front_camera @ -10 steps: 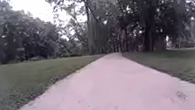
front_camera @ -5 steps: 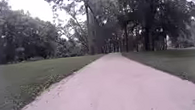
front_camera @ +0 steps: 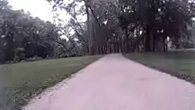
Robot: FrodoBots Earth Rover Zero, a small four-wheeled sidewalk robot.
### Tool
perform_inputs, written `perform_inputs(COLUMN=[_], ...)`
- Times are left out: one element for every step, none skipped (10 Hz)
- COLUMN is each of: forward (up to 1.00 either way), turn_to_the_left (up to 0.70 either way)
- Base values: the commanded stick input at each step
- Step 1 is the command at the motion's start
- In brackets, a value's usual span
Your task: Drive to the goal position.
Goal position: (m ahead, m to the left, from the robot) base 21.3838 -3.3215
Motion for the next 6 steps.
perform_inputs(forward=[0.7, 0.7, 0.7, 0.7, 0.7, 0.7], turn_to_the_left=[0.0, 0.0, 0.0, 0.0, 0.0, 0.0])
